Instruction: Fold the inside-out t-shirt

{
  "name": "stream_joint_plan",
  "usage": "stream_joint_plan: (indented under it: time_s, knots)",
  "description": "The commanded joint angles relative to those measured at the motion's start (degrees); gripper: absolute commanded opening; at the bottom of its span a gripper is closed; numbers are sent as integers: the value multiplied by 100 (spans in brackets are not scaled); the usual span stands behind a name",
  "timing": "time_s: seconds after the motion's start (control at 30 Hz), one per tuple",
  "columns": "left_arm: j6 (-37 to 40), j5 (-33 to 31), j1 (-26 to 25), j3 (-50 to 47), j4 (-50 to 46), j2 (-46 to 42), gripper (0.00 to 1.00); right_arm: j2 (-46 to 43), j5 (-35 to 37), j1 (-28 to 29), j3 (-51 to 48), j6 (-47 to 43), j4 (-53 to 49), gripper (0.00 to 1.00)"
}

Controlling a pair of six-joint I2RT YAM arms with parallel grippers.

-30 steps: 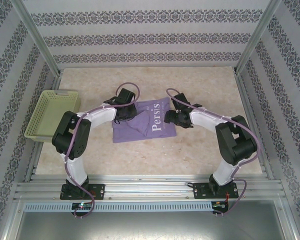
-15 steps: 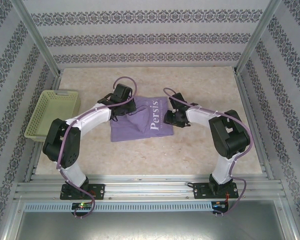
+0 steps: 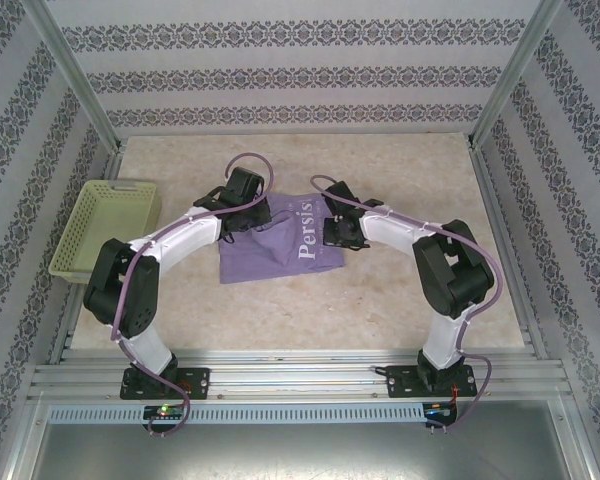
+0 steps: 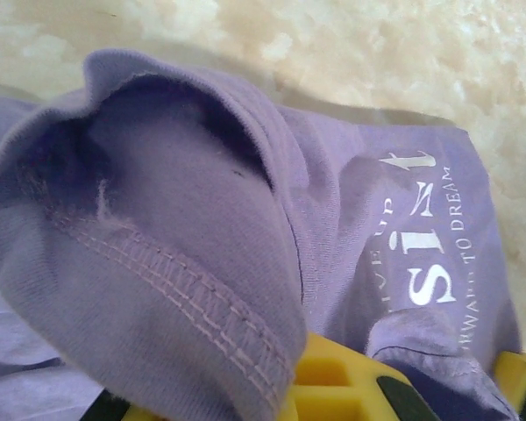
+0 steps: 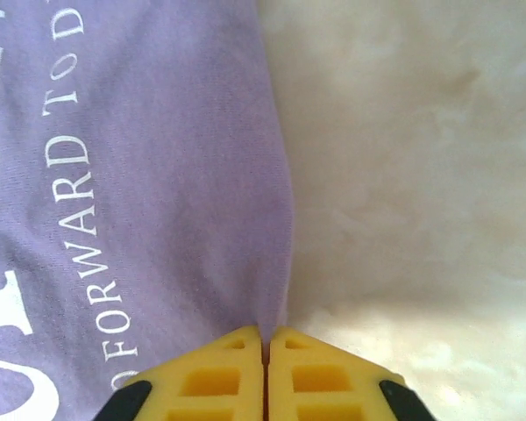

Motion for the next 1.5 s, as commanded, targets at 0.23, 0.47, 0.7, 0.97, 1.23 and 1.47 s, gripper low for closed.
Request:
stream_joint_plan:
  time_s: [0.23,0.47,0.7,0.97,1.23,1.47]
  knots:
    - [501,-1013,2,-138,-486,-864,0,-544,2053,706,890,-285,-1572,4]
    - [525,-808,216,-744,-167,-782,0,-90,2040,970,1122,-159,-1707,5]
    - [620,-362,523,-1075,395,55,0,209,1781,1001,931,-7,-1538,10]
    - [882,-936,471,-744,-673,-209,63,-191,1623,823,624,-119,-1494,42]
    - [828,-1229,-605,-601,-752,-942,70,-679,862,523,697,-482,-994,45]
    - [462,-567,-800,-133,88,82,61,-361,-813,142,750,-311,228,45]
